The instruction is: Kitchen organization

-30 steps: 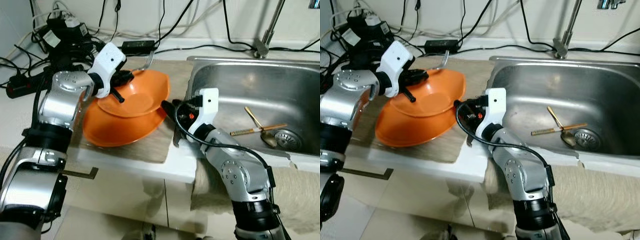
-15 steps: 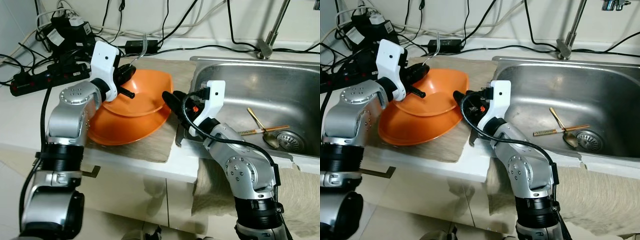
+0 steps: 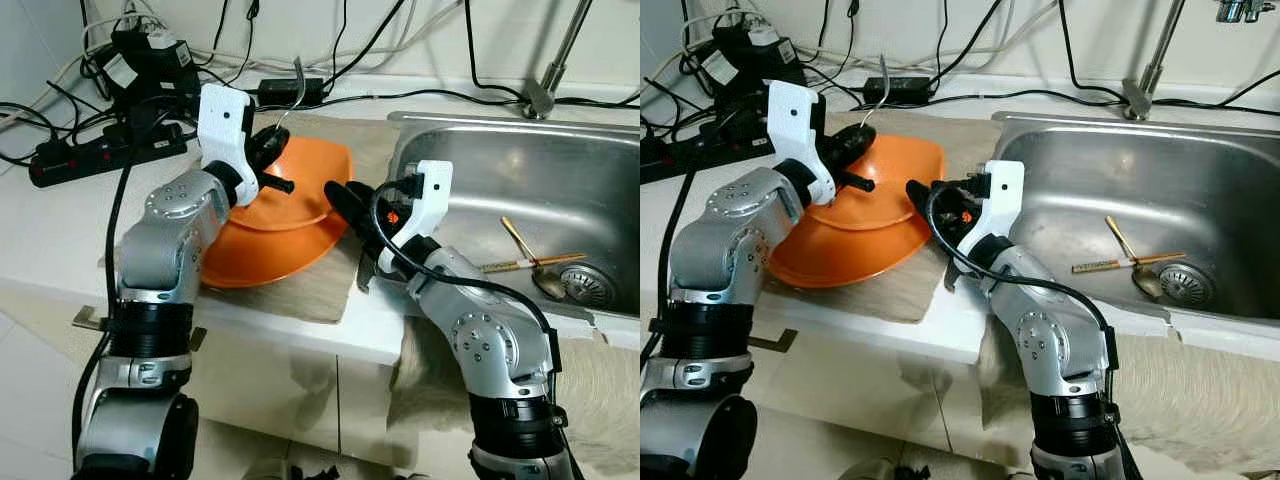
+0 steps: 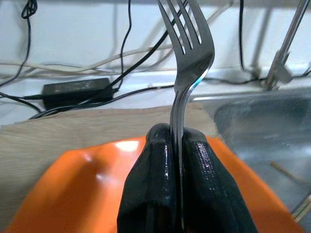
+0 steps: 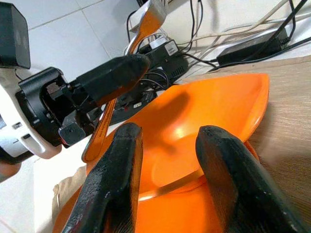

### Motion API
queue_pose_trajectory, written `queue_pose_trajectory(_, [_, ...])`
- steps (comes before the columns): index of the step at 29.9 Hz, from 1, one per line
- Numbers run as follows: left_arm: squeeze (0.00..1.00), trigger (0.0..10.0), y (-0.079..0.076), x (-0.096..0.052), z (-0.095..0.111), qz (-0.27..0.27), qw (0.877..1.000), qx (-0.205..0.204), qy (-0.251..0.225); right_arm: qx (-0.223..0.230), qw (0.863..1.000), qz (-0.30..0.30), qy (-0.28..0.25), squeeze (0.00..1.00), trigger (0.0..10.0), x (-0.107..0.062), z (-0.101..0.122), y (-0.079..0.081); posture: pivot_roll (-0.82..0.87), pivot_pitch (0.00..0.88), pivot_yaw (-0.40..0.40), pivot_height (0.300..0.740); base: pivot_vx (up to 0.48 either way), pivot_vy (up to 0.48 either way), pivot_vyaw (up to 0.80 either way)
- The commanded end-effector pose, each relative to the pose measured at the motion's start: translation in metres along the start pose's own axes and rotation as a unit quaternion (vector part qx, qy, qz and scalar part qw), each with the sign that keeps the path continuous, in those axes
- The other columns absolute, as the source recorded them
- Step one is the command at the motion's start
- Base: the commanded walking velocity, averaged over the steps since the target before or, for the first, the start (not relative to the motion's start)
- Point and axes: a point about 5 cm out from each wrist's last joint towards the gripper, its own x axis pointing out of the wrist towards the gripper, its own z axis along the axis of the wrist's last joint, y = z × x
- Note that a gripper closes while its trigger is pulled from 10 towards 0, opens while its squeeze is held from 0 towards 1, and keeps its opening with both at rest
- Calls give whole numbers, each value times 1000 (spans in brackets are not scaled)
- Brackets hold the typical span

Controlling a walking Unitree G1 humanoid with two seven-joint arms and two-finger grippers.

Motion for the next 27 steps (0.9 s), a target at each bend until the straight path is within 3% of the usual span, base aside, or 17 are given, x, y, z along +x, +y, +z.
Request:
queue_pose_trajectory(1, [0,0,2,-1,12,9,1000,-14,-21,18,1000,10,6,0,10000,1,-3,2,45,8,97,740,0,0,0])
queue_pose_trajectory(5, [0,0,0,0,15,4,999,-30,-24,26,1000,11,5,0,10000,2,-3,2,46,8,99,740,0,0,0])
queue_pose_trajectory(13, [0,0,-8,1,21,-18,994,-106,-32,49,999,11,0,0,10000,3,-4,0,48,9,101,740,0,0,0])
queue_pose_trajectory(16, [0,0,-16,1,28,-44,985,-163,-42,66,998,16,-3,0,10000,4,-5,1,51,11,102,740,0,0,0])
queue_pose_trajectory(19, [0,0,-19,1,31,-53,979,-191,-47,74,997,18,-4,0,10000,5,-6,1,51,11,102,740,0,0,0])
queue_pose_trajectory(22, [0,0,-22,1,31,-62,974,-214,-49,89,996,26,-8,0,10000,6,-6,3,50,11,102,740,0,0,0])
queue_pose_trajectory(27, [0,0,-25,1,28,-69,975,-209,-45,94,995,31,-13,0,10000,8,-4,4,51,12,103,740,0,0,0])
